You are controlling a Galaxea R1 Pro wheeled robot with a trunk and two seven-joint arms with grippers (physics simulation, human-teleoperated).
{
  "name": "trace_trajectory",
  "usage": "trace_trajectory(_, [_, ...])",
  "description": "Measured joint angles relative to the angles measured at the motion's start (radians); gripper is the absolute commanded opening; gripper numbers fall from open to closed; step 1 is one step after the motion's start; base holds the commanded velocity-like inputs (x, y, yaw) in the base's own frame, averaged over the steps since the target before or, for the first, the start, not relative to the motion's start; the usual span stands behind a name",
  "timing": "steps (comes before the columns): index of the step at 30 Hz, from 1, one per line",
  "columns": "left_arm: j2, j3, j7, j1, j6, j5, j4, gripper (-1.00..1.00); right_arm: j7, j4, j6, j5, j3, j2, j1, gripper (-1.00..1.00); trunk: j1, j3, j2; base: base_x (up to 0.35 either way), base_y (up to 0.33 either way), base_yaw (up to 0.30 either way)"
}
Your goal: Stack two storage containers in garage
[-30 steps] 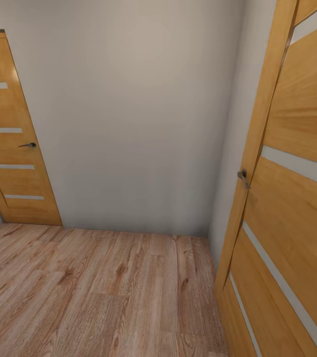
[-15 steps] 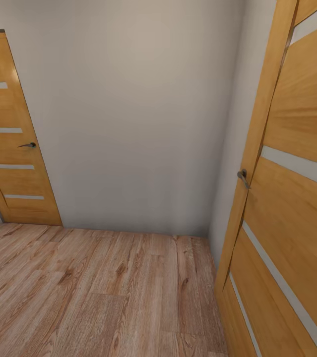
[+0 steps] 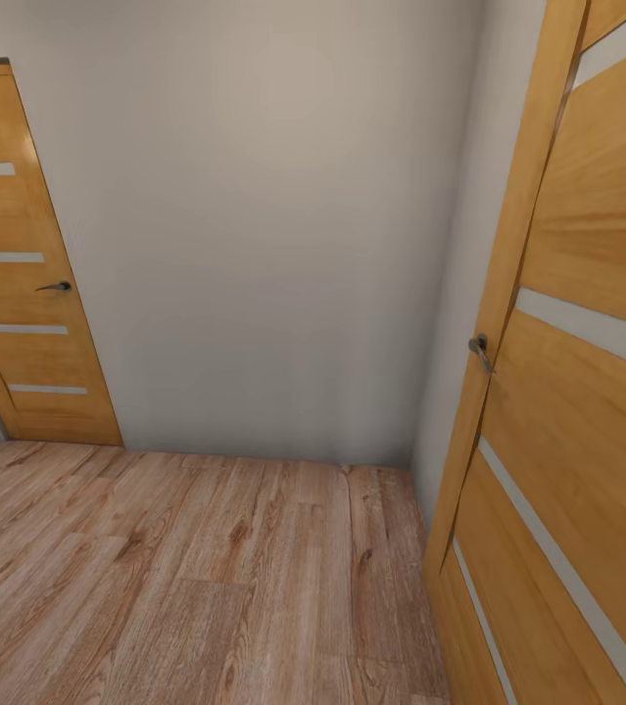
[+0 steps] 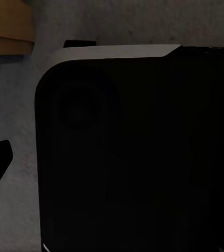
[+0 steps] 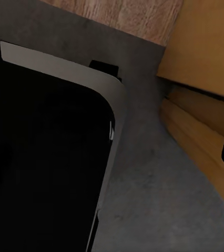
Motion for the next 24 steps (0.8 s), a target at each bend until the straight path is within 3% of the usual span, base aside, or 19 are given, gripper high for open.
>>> trace_trajectory(9, [0.0, -0.001, -0.001, 0.0, -0.001, -0.001, 0.0, 1.0, -0.001, 0.0, -0.001, 0.0, 0.0, 0.001, 0.0, 1.0, -0.001, 0.0, 0.0, 0.207, 0.0, 0.0])
trace_trajectory(17, [0.0, -0.001, -0.001, 0.0, 0.0, -0.001, 0.0, 1.0, -0.001, 0.0, -0.001, 0.0, 0.0, 0.003, 0.0, 1.0, 0.0, 0.0, 0.0, 0.077, 0.0, 0.0])
trace_trajectory(24, [0.0, -0.001, -0.001, 0.0, 0.0, -0.001, 0.0, 1.0, -0.001, 0.0, -0.002, 0.0, 0.0, 0.003, 0.0, 1.0, -0.001, 0.0, 0.0, 0.293, 0.0, 0.0])
